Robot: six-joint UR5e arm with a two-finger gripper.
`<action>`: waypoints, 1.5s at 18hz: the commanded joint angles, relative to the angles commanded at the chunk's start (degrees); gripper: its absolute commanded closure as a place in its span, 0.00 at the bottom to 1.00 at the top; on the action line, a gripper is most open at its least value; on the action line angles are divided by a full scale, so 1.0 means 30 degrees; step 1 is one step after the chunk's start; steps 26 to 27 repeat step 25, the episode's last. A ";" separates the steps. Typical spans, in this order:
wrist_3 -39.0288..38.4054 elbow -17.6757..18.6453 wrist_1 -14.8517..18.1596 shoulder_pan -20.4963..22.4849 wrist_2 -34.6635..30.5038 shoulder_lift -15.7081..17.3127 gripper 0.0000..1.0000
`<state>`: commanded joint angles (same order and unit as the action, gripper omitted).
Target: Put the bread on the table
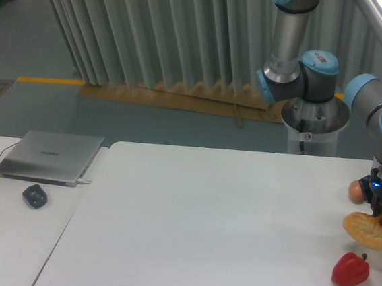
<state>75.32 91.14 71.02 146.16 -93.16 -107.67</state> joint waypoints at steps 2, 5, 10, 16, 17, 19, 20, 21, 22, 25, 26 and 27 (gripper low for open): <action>0.0059 -0.0030 0.0000 0.0029 -0.0029 -0.0029 0.14; 0.0088 -0.0088 0.0029 0.0000 -0.0497 0.0029 0.00; -0.0086 -0.0234 -0.0379 -0.0117 -0.0439 0.0059 0.00; -0.0029 -0.0614 -0.0410 -0.0146 -0.0382 0.0088 0.00; 0.0000 -0.0703 -0.0410 -0.0321 -0.0323 0.0059 0.00; 0.0000 -0.0674 -0.0381 -0.0818 0.0055 0.0349 0.00; 0.0000 -0.0558 -0.0323 -0.1110 0.0436 0.0497 0.00; -0.0029 -0.0557 -0.0264 -0.1287 0.0758 0.0672 0.00; -0.0058 -0.0528 -0.0206 -0.1434 0.1284 0.1080 0.00; -0.0087 -0.0353 -0.0030 -0.1610 0.1845 0.1435 0.00; -0.0087 -0.0353 -0.0030 -0.1610 0.1845 0.1435 0.00; -0.0087 -0.0353 -0.0030 -0.1610 0.1845 0.1435 0.00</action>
